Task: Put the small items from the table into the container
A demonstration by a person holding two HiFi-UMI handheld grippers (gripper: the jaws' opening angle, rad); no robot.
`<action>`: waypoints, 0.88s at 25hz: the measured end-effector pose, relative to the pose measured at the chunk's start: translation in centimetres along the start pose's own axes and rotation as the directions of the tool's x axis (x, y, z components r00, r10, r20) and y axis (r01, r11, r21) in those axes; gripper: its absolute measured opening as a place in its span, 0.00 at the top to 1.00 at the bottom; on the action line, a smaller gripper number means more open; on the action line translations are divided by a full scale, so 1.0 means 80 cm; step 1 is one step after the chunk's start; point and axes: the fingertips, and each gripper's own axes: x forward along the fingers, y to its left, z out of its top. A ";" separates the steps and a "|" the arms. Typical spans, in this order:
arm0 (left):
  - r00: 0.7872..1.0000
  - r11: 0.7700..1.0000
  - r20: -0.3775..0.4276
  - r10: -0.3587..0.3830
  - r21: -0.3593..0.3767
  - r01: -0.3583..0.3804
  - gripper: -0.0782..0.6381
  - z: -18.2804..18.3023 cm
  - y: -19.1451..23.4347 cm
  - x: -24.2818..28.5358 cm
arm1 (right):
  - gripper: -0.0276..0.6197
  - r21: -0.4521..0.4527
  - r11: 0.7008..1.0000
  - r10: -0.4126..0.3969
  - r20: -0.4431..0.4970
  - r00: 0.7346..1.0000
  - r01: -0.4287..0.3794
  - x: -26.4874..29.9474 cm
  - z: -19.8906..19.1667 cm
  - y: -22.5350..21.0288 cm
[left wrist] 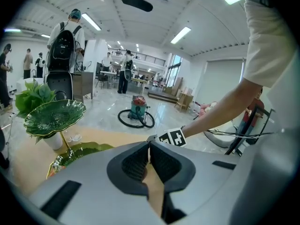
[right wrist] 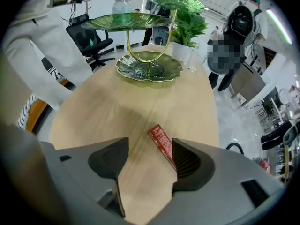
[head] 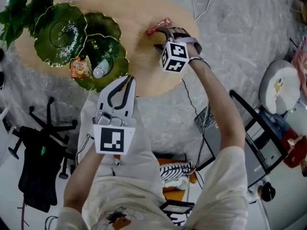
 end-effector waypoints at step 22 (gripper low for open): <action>1.000 1.000 -0.010 -0.011 -0.003 0.011 0.88 -0.004 0.000 0.003 | 0.70 -0.333 0.939 0.024 -0.187 0.982 -0.086 0.034 -0.023 -0.047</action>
